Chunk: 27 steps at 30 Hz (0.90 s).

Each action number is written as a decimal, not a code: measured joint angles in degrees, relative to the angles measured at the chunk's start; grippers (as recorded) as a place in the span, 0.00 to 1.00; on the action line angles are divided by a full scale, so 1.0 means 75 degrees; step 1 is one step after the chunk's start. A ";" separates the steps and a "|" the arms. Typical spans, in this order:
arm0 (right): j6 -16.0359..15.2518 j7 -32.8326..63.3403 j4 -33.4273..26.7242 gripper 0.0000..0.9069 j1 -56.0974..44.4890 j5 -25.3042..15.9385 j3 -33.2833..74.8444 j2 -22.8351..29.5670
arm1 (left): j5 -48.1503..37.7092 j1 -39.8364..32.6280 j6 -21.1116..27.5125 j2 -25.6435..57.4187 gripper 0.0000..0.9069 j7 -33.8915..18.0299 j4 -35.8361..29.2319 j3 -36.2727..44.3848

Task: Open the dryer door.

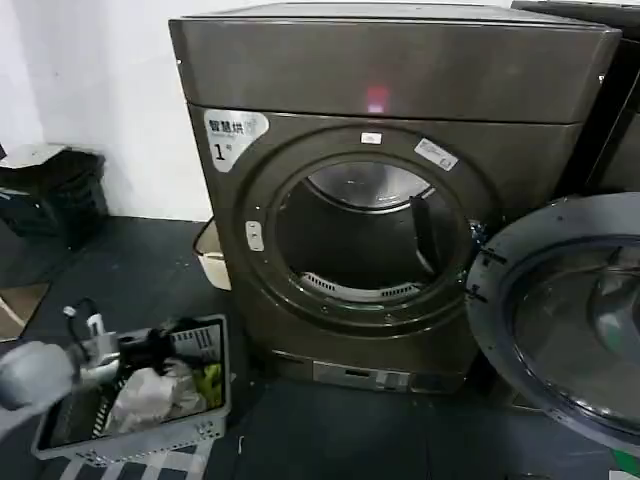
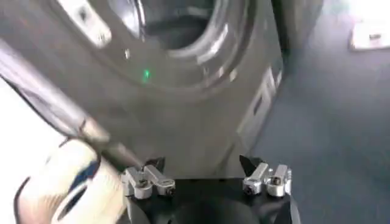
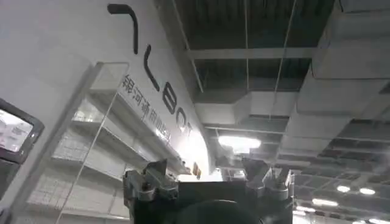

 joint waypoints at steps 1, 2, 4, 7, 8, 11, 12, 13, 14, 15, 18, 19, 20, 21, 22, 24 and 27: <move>0.0018 0.0001 -0.0018 1.00 0.0000 -0.0001 -0.0029 0.0000 | 0.0172 0.0022 -0.0017 0.0147 1.00 0.0110 0.0043 0.0026; 0.0029 -0.0001 -0.0026 1.00 0.0000 -0.0002 -0.0060 0.0000 | 0.0289 0.0057 -0.0022 0.0283 1.00 0.0180 0.0095 0.0053; 0.0036 -0.0002 -0.0039 1.00 0.0001 -0.0005 -0.0092 -0.0004 | 0.0506 0.0098 -0.0006 0.0478 1.00 0.0279 0.0203 0.0070; 0.0042 -0.0005 -0.0072 1.00 -0.0010 -0.0005 -0.0117 -0.0032 | 0.0860 0.0131 0.0062 0.0717 1.00 0.0534 0.0375 0.0070; 0.0044 -0.0006 -0.0083 1.00 -0.0013 -0.0006 -0.0117 -0.0041 | 0.0895 0.0146 0.0137 0.0803 1.00 0.0672 0.0378 0.0070; 0.0045 -0.0008 -0.0104 1.00 -0.0014 0.0024 -0.0127 -0.0047 | 0.1147 0.0152 0.0209 0.1009 1.00 0.0923 0.0521 0.0057; 0.0046 -0.0010 -0.0103 1.00 -0.0021 0.0036 -0.0140 -0.0038 | 0.1206 0.0156 0.0222 0.1043 1.00 0.0951 0.0570 0.0055; 0.0062 -0.0010 -0.0113 1.00 -0.0026 0.0037 -0.0142 -0.0036 | 0.1267 0.0160 0.0235 0.1061 1.00 0.1011 0.0620 0.0055; 0.0070 -0.0010 -0.0129 1.00 -0.0029 0.0038 -0.0140 -0.0036 | 0.1338 0.0166 0.0233 0.1082 1.00 0.1091 0.0684 0.0055; 0.0077 -0.0010 -0.0152 1.00 -0.0029 0.0038 -0.0135 -0.0041 | 0.1413 0.0167 0.0231 0.1091 1.00 0.1161 0.0730 0.0055; 0.0088 -0.0010 -0.0194 1.00 -0.0030 0.0034 -0.0115 -0.0061 | 0.1675 0.0162 0.0237 0.1141 1.00 0.1417 0.0801 0.0030; 0.0089 -0.0010 -0.0196 1.00 -0.0030 0.0032 -0.0115 -0.0060 | 0.1746 0.0164 0.0251 0.1142 1.00 0.1472 0.0838 0.0006; 0.0090 -0.0011 -0.0198 1.00 -0.0030 0.0027 -0.0114 -0.0060 | 0.1753 0.0178 0.0243 0.1142 1.00 0.1574 0.0871 -0.0027; 0.0090 -0.0011 -0.0199 1.00 -0.0030 0.0023 -0.0114 -0.0060 | 0.1744 0.0182 0.0243 0.1144 1.00 0.1602 0.0886 -0.0044; 0.0090 -0.0011 -0.0199 1.00 -0.0030 0.0020 -0.0110 -0.0062 | 0.1742 0.0189 0.0261 0.1161 1.00 0.1617 0.0876 -0.0048; 0.0088 -0.0011 -0.0196 1.00 -0.0030 0.0010 -0.0086 -0.0062 | 0.1755 0.0198 0.0308 0.1178 1.00 0.1641 0.0894 -0.0055; 0.0077 -0.0014 -0.0212 1.00 -0.0069 0.0009 -0.0051 -0.0072 | 0.1791 0.0198 0.0286 0.1144 1.00 0.1686 0.1022 -0.0064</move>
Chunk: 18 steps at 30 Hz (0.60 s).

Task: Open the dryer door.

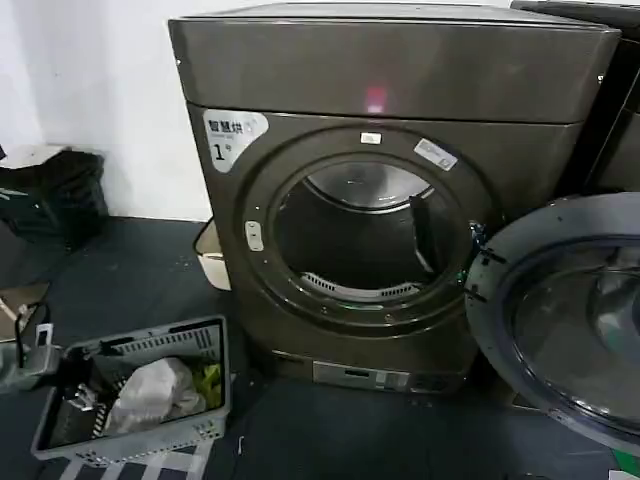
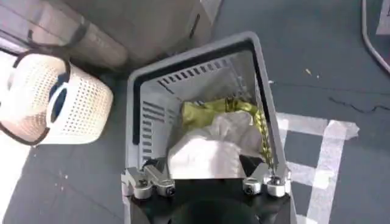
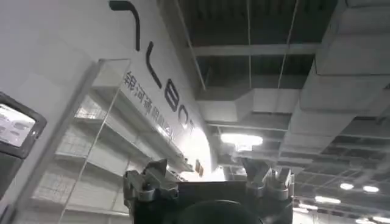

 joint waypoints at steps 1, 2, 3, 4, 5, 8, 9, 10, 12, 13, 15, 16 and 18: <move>0.0000 -0.0001 -0.0016 1.00 -0.0013 0.0000 0.0028 -0.0017 | 0.0006 0.0000 0.0000 -0.0020 1.00 0.0000 0.0025 -0.0001; 0.0000 -0.0002 -0.0023 1.00 -0.0016 0.0000 0.0040 -0.0025 | 0.0005 0.0000 0.0005 -0.0036 1.00 -0.0003 0.0036 -0.0002; -0.0001 -0.0003 -0.0029 1.00 -0.0018 0.0000 0.0044 -0.0028 | 0.0006 0.0001 0.0005 -0.0038 1.00 -0.0003 0.0042 -0.0002; -0.0005 -0.0003 -0.0033 1.00 -0.0017 0.0000 0.0047 -0.0030 | 0.0037 0.0000 -0.0019 -0.0038 1.00 -0.0001 0.0052 -0.0002; -0.0009 -0.0003 -0.0033 1.00 -0.0010 0.0000 0.0048 -0.0030 | 0.0080 -0.0002 -0.0067 -0.0037 1.00 0.0007 0.0067 -0.0010; -0.0039 -0.0002 -0.0017 1.00 0.0019 -0.0005 0.0048 -0.0023 | 0.0278 -0.0030 -0.0215 -0.0019 1.00 0.0117 0.0116 -0.0096; -0.0042 -0.0002 -0.0004 1.00 0.0021 -0.0007 0.0046 -0.0006 | 0.0326 -0.0031 -0.0249 0.0012 1.00 0.0186 0.0115 -0.0125; -0.0044 -0.0003 0.0007 1.00 0.0023 -0.0007 0.0042 0.0013 | 0.0370 -0.0033 -0.0279 0.0023 1.00 0.0189 0.0125 -0.0152; -0.0044 -0.0007 0.0020 1.00 0.0025 -0.0008 0.0040 0.0046 | 0.0398 -0.0034 -0.0282 0.0038 1.00 0.0188 0.0125 -0.0170; -0.0044 -0.0013 0.0023 1.00 0.0022 -0.0009 0.0041 0.0059 | 0.0428 -0.0030 -0.0283 0.0043 1.00 0.0189 0.0125 -0.0170; -0.0044 -0.0015 0.0012 1.00 0.0017 -0.0010 0.0040 0.0069 | 0.0547 -0.0019 -0.0295 0.0046 1.00 0.0249 0.0154 -0.0170; -0.0041 -0.0001 0.0006 1.00 0.0018 -0.0013 0.0040 0.0072 | 0.0599 -0.0022 -0.0346 0.0043 1.00 0.0302 0.0184 -0.0172; -0.0040 0.0017 0.0016 1.00 0.0018 -0.0016 0.0040 0.0095 | 0.0640 -0.0033 -0.0398 0.0024 1.00 0.0379 0.0267 -0.0221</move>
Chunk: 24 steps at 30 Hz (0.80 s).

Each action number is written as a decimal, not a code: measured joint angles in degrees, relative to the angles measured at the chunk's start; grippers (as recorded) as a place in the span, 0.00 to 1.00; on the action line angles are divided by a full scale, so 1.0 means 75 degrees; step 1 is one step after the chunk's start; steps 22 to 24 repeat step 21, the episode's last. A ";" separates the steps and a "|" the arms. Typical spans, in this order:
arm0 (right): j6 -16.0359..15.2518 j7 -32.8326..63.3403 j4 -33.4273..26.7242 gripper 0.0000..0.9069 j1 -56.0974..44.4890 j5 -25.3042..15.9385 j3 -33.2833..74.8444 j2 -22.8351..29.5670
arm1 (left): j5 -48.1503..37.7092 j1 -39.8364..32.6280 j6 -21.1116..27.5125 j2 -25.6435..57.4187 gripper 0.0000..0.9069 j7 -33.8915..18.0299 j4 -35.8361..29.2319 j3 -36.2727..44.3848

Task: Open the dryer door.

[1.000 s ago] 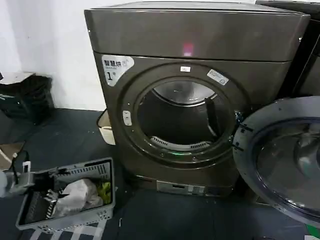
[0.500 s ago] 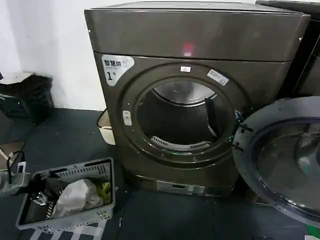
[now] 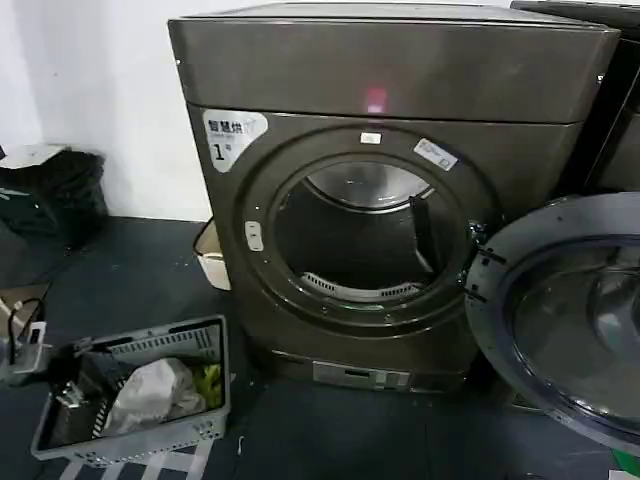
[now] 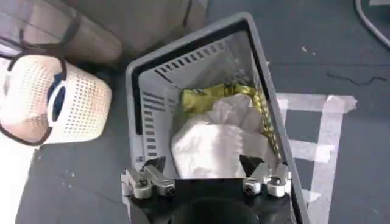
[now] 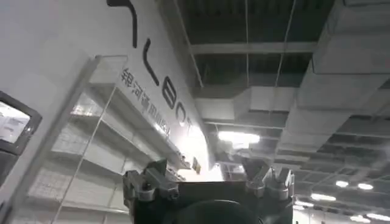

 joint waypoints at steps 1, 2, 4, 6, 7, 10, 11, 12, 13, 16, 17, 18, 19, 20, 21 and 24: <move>0.0000 0.0001 0.0008 1.00 -0.0002 -0.0001 0.0008 0.0006 | 0.0026 -0.0005 -0.0015 -0.0002 1.00 0.0018 0.0036 -0.0021; 0.0000 0.0002 0.0007 1.00 -0.0003 -0.0003 0.0018 0.0008 | 0.0054 -0.0008 -0.0031 0.0000 1.00 0.0028 0.0061 -0.0045; 0.0000 0.0005 -0.0010 1.00 -0.0005 -0.0006 0.0033 0.0011 | 0.0079 -0.0011 -0.0057 0.0016 1.00 0.0055 0.0075 -0.0070; 0.0003 0.0025 -0.0028 1.00 -0.0001 -0.0014 0.0030 0.0012 | 0.0093 -0.0014 -0.0080 0.0024 1.00 0.0064 0.0075 -0.0080; 0.0009 0.0066 -0.0033 1.00 0.0008 -0.0014 0.0023 0.0010 | 0.0133 -0.0016 -0.0088 0.0029 1.00 0.0062 0.0073 -0.0093; 0.0012 0.0074 -0.0041 1.00 0.0013 -0.0016 0.0003 0.0001 | 0.0152 -0.0017 -0.0090 0.0070 1.00 0.0066 0.0039 -0.0135; 0.0012 0.0072 -0.0045 1.00 0.0013 -0.0017 -0.0003 -0.0002 | 0.0153 -0.0015 -0.0097 0.0095 1.00 0.0078 0.0032 -0.0139; 0.0012 0.0065 -0.0049 1.00 0.0012 -0.0018 -0.0004 -0.0003 | 0.0167 -0.0014 -0.0111 0.0114 1.00 0.0096 0.0036 -0.0140; 0.0012 0.0061 -0.0062 1.00 0.0010 -0.0020 -0.0005 -0.0010 | 0.0180 -0.0014 -0.0117 0.0124 1.00 0.0109 0.0039 -0.0143; 0.0014 0.0059 -0.0114 1.00 0.0000 -0.0024 -0.0003 -0.0047 | 0.0192 -0.0014 -0.0131 0.0136 1.00 0.0115 0.0052 -0.0154; 0.0015 0.0058 -0.0126 1.00 0.0000 -0.0024 -0.0003 -0.0059 | 0.0193 -0.0014 -0.0140 0.0138 1.00 0.0106 0.0051 -0.0154; 0.0015 0.0070 -0.0138 1.00 0.0001 -0.0023 -0.0002 -0.0073 | 0.0196 -0.0014 -0.0186 0.0146 1.00 0.0096 0.0050 -0.0154; 0.0016 0.0079 -0.0145 1.00 0.0001 -0.0023 -0.0002 -0.0081 | 0.0201 -0.0014 -0.0214 0.0156 1.00 0.0094 0.0052 -0.0156; 0.0017 0.0079 -0.0148 1.00 0.0001 -0.0023 -0.0006 -0.0081 | 0.0203 -0.0014 -0.0225 0.0156 1.00 0.0089 0.0064 -0.0158; 0.0017 0.0080 -0.0158 1.00 0.0001 -0.0023 -0.0006 -0.0081 | 0.0222 -0.0014 -0.0232 0.0158 1.00 0.0089 0.0069 -0.0165; 0.0017 0.0080 -0.0158 1.00 0.0001 -0.0023 -0.0006 -0.0081 | 0.0222 -0.0014 -0.0232 0.0158 1.00 0.0089 0.0069 -0.0165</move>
